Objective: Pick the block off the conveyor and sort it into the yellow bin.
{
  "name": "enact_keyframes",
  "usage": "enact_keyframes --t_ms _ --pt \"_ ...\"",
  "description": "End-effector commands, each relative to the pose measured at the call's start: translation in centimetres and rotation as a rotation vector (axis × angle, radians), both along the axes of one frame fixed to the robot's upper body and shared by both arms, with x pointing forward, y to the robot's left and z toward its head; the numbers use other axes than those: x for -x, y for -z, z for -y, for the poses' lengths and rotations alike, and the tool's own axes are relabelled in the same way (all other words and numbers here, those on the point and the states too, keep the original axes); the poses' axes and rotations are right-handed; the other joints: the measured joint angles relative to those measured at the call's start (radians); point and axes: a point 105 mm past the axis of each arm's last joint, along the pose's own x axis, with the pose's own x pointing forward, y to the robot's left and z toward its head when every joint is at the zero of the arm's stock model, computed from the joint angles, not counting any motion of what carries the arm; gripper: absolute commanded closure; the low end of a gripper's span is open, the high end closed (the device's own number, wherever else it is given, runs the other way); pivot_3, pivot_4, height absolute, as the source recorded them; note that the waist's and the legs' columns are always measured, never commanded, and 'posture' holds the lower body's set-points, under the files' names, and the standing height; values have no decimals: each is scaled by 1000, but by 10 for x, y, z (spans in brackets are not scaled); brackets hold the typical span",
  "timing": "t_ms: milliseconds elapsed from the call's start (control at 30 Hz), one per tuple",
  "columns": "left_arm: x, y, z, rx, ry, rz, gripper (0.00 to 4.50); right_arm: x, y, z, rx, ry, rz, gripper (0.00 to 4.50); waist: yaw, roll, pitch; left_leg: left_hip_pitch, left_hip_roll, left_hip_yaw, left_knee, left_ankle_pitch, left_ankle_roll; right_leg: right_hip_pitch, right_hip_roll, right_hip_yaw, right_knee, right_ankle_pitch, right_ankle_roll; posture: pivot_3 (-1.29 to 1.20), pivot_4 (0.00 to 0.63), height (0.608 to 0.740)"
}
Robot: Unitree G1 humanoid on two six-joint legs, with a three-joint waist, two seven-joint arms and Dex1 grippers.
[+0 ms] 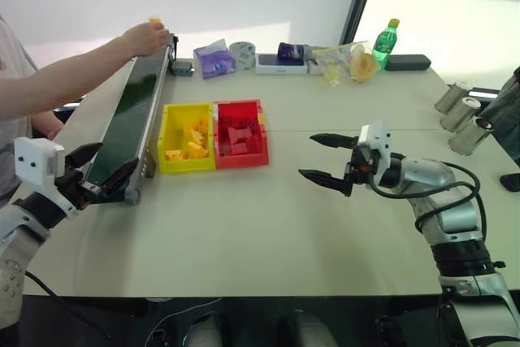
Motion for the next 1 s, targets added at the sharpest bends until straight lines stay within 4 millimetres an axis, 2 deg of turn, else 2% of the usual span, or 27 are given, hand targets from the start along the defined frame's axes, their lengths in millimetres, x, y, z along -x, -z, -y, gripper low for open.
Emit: enact_keyframes --t_ms 33,167,767,1000 --pt "1 -10 -16 -37 -90 60 60 0 -12 0 -9 -6 51 0 0 0 0 0 0 0 0 0 0 0 0 0 0 0 0 0 150 740" --pt "2 -12 -24 -20 -134 87 60 0 -14 -3 -6 -13 53 0 1 0 0 0 0 0 0 0 0 0 0 0 0 0 0 0 150 740" --pt "3 -12 -20 -36 -127 104 60 -1 -15 -3 -6 -16 53 0 1 0 0 0 0 0 0 0 0 0 0 0 0 0 0 0 150 740" --pt "13 -7 -22 20 -211 129 60 3 -11 -3 -15 -13 37 0 0 0 0 0 0 0 0 0 0 0 0 0 0 0 0 0 150 740"
